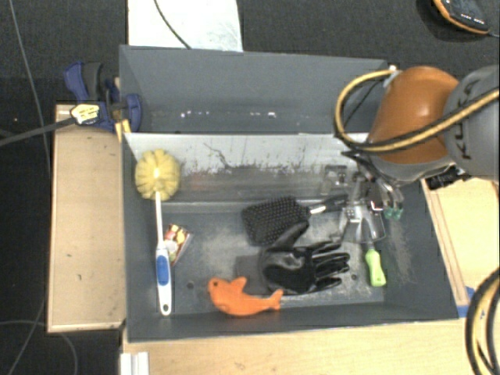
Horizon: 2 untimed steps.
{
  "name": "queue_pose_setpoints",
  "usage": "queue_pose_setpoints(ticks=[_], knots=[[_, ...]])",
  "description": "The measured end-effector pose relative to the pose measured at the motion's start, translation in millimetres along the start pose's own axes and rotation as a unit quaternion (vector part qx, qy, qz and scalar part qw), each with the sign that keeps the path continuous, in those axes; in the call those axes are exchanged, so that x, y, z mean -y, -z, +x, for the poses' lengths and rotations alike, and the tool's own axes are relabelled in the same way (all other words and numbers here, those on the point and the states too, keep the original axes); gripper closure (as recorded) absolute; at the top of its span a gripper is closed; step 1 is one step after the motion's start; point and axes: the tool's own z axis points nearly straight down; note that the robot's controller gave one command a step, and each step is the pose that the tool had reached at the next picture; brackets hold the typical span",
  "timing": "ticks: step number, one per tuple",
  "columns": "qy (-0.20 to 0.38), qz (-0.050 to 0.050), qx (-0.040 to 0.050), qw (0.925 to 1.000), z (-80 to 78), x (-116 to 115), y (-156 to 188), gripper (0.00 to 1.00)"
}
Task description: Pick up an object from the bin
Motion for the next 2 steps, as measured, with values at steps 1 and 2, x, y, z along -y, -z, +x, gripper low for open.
queue_pose_setpoints(ticks=[1,2], knots=[[0.001,0.000,0.0041,1.0000,-1.7,0,5,0.00],[0.210,0.002,0.0104,0.9777,1.0,-48,-80,0.00]])
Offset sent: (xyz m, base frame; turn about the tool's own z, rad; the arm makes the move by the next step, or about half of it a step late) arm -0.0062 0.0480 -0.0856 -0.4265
